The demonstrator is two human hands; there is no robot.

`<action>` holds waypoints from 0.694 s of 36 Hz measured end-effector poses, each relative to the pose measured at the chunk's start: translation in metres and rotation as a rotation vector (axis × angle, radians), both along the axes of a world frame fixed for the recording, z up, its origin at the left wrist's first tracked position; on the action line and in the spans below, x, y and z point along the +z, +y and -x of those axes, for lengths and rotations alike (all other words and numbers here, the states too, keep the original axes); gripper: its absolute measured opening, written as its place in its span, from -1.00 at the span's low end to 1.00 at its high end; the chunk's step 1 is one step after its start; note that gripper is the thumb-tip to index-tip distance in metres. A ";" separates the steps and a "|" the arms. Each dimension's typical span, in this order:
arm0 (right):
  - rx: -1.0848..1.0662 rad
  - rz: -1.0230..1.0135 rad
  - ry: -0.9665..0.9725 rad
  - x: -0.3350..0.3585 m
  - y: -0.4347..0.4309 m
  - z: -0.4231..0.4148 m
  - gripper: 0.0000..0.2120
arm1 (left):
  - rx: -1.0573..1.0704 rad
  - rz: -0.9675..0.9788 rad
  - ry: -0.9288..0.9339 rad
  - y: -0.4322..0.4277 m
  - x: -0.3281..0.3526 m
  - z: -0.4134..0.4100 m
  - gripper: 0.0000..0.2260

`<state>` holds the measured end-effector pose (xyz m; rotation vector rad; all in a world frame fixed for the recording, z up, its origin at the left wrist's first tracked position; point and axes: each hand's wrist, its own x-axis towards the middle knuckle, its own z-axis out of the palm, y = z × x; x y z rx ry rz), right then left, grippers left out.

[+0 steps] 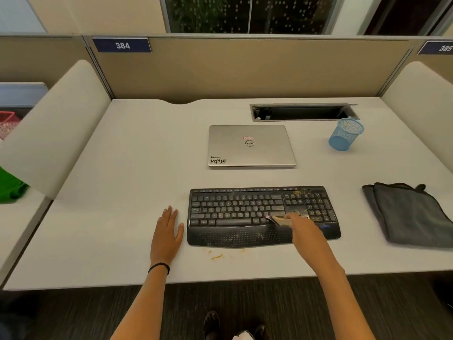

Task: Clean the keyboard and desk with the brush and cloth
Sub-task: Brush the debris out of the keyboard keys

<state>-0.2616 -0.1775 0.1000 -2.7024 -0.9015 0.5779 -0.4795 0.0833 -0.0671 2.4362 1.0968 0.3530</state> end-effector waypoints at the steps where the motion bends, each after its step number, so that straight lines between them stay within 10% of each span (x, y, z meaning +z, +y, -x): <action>1: 0.004 -0.001 0.003 0.001 -0.001 0.000 -0.60 | 0.001 0.001 0.003 0.000 0.000 0.000 -0.51; 8: -0.052 -0.236 -0.043 0.001 -0.005 0.000 -0.62 | 0.005 0.012 0.006 -0.001 0.003 0.000 -0.51; 25: 0.010 -0.105 0.037 -0.001 0.000 -0.004 -0.58 | 0.011 0.019 0.000 -0.003 0.006 -0.001 -0.51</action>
